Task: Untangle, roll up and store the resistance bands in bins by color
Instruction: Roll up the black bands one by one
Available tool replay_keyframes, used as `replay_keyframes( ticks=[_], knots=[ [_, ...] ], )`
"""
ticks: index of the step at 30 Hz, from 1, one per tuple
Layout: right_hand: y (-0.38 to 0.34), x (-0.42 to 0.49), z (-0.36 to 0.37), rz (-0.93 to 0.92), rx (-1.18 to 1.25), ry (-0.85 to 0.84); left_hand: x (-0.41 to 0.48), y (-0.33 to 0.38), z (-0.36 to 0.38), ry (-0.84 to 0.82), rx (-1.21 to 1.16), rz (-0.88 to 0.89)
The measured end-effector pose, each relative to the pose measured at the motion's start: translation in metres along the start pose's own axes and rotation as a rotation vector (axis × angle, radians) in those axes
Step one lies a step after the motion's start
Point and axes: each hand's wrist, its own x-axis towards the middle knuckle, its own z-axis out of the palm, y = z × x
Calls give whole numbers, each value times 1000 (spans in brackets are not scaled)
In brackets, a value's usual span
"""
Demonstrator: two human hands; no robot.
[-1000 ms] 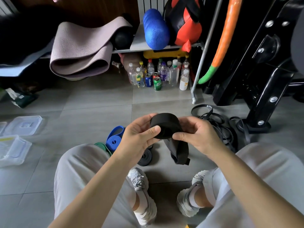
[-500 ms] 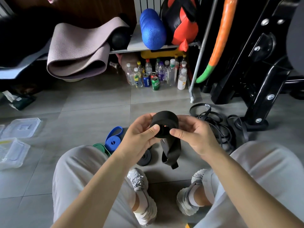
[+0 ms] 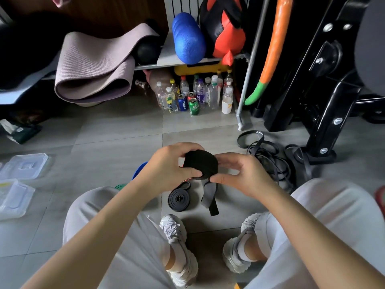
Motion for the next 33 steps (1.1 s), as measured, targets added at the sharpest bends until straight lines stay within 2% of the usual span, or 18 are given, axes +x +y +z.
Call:
replay_keyframes(
  ticks=[2, 7, 14, 21, 24, 29, 31, 33],
  knots=[
    [-4, 1, -4, -30, -115, 13, -2, 1, 0, 28, -25, -15],
    [-18, 5, -5, -109, -334, 23, -3, 8, -5, 101, 105, -29],
    [-2, 2, 6, 4, -208, -34, -2, 3, 0, 46, 42, -18],
    [3, 2, 2, -16, -73, -18, -2, -8, 3, 147, -306, -62],
    [-3, 3, -4, -37, -154, -20, -2, -10, 2, 169, -260, -57],
    [-4, 5, -6, -47, -472, -17, -5, -7, -3, 157, -88, -67],
    [-3, 5, -4, -41, -430, -9, -7, -7, -4, 146, -70, -54],
    [-2, 4, -3, -1, -274, -11, -8, -6, -5, 138, -128, -43]
  ],
)
